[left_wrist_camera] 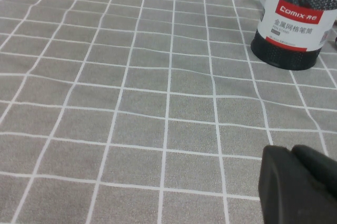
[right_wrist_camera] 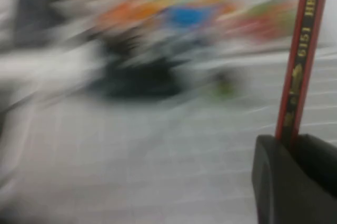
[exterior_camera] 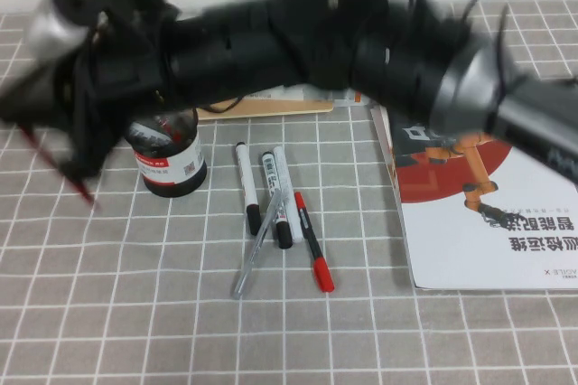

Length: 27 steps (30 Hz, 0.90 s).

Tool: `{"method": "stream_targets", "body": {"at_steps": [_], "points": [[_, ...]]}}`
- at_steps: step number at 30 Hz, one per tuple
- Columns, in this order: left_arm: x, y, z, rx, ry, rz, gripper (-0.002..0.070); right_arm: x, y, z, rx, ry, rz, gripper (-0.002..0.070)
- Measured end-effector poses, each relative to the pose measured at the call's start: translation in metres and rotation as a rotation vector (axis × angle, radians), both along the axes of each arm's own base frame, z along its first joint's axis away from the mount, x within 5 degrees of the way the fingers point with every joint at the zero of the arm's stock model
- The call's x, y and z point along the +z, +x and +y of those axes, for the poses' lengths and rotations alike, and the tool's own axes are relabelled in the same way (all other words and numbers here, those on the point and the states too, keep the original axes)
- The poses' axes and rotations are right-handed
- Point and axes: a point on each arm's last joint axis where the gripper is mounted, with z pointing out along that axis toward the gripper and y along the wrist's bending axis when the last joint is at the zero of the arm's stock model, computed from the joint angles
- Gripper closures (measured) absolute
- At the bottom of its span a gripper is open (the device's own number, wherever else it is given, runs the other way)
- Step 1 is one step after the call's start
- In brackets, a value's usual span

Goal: Put the pen into the pen holder
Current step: Place the pen onto the pen holder

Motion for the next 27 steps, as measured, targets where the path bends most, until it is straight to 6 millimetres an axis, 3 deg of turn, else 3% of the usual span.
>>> {"method": "stream_targets", "body": {"at_steps": [2,6,11,16,21,27], "points": [[0.0,0.0,0.0,0.0,0.0,0.0,0.068,0.002,-0.009,-0.006,0.161,-0.209,-0.011,0.0666],[0.0,0.0,0.0,0.002,0.0,0.0,0.068,-0.015,-0.004,-0.011,0.137,-0.485,0.012,0.0666],[0.0,0.0,0.0,0.002,0.0,0.0,0.068,-0.037,0.024,-0.025,-0.031,-0.659,0.061,0.0666],[0.0,0.0,0.0,0.002,0.0,0.0,0.068,-0.053,0.051,-0.039,-0.317,-0.822,0.027,0.0666],[0.0,0.0,0.0,0.002,0.0,0.0,0.068,-0.059,0.082,-0.036,-0.655,-0.694,0.005,0.0666],[0.0,0.0,0.0,0.002,0.0,0.0,0.068,-0.041,0.105,-0.01,-0.76,-0.165,0.014,0.0666]]}}
